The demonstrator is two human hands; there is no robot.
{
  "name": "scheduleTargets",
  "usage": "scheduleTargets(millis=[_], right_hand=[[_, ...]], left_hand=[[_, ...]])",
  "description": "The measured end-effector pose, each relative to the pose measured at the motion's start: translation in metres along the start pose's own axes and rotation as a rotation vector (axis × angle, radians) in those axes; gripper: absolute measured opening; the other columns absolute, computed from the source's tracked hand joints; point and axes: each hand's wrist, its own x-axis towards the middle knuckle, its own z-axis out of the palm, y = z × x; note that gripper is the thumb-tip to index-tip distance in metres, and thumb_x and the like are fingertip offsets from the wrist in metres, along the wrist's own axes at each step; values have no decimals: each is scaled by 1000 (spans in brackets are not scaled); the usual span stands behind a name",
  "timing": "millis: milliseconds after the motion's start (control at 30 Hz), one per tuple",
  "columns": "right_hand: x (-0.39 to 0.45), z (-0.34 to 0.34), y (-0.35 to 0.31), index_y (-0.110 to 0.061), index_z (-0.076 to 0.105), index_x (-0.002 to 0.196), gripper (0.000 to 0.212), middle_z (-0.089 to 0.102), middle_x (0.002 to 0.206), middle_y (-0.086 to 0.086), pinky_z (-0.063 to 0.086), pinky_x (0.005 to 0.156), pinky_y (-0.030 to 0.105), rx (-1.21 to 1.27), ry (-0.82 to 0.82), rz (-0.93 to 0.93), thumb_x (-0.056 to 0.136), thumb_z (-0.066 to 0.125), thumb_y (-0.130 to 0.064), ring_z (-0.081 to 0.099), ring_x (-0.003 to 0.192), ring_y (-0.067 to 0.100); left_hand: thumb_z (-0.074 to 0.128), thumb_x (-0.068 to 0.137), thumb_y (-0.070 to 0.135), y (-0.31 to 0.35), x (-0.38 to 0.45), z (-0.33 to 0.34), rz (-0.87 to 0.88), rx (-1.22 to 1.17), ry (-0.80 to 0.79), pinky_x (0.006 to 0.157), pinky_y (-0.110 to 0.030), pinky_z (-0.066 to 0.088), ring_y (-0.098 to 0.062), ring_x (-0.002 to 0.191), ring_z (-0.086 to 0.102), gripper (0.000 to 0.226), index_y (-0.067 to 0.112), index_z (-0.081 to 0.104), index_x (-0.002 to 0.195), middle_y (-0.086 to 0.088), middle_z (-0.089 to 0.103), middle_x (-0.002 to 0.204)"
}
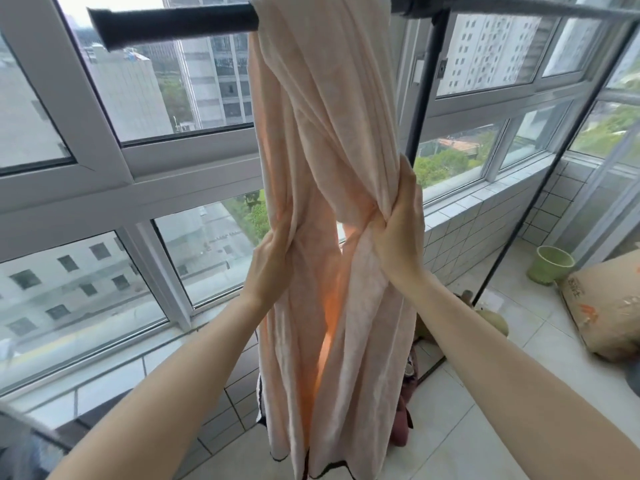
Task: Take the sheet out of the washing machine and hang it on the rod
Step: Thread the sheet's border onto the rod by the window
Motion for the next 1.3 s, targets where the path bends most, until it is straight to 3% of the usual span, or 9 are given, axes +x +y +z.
scheduleTargets(millis=[200,400,467,667,833,933,1067,1200,1300], right_hand=[[-14,11,-9,-25,13,148,81,37,148,2,46,100,37,-1,-100,-1,86,65,-24,43,131,20],[-42,21,-5,-27,6,148,87,31,152,2,38,105,31,29,-173,22,86,67,-31,39,135,21],[-46,22,-2,-27,8,147,79,33,151,3,40,104,32,28,-201,12,90,62,-26,41,133,22],[-27,18,-11,-21,21,139,59,48,133,4,50,93,35,63,-107,-34,91,55,-8,53,117,17],[-18,9,-11,-28,17,140,81,45,136,-2,53,91,43,26,-180,29,82,72,-33,54,119,18],[-4,-5,-27,-31,18,139,91,46,134,-9,52,91,40,97,-202,-13,72,77,-52,54,118,12],[28,-19,-59,-34,23,136,76,45,133,-9,47,92,32,151,-208,-87,77,63,-62,50,118,8],[60,-29,-86,-27,32,132,46,56,102,-11,46,83,21,252,-177,-100,95,39,-53,54,93,-6],[87,-39,-105,-21,38,125,34,49,69,-5,37,52,10,275,-131,-26,99,34,-42,46,53,1]], left_hand=[[47,91,2,7,-2,0,-117,-123,-54,87,-33,45,-30,121,53,76,32,16,154,-11,54,138],[54,84,-4,34,25,-28,-75,-278,103,100,-29,44,0,129,45,96,44,6,152,11,45,145],[48,86,-5,31,26,-29,-38,-207,118,85,-14,46,6,102,58,89,37,9,154,8,63,113],[37,94,4,18,5,-14,-71,-95,3,64,-35,47,-20,68,55,76,49,11,150,-2,59,80],[45,95,6,23,9,-25,-41,-144,-11,78,-34,50,-23,102,63,81,59,9,144,-5,63,119],[59,91,9,38,19,-43,-23,-194,66,95,-30,45,-4,125,48,83,53,17,147,10,48,141],[62,94,19,63,52,-75,56,-361,212,91,-14,44,13,118,50,58,44,32,136,20,49,136],[50,99,11,78,90,-111,56,-513,242,76,-19,55,4,102,63,40,26,37,134,6,58,121],[42,101,2,85,116,-131,49,-577,283,72,-27,59,-12,91,69,32,16,44,129,4,66,107]])
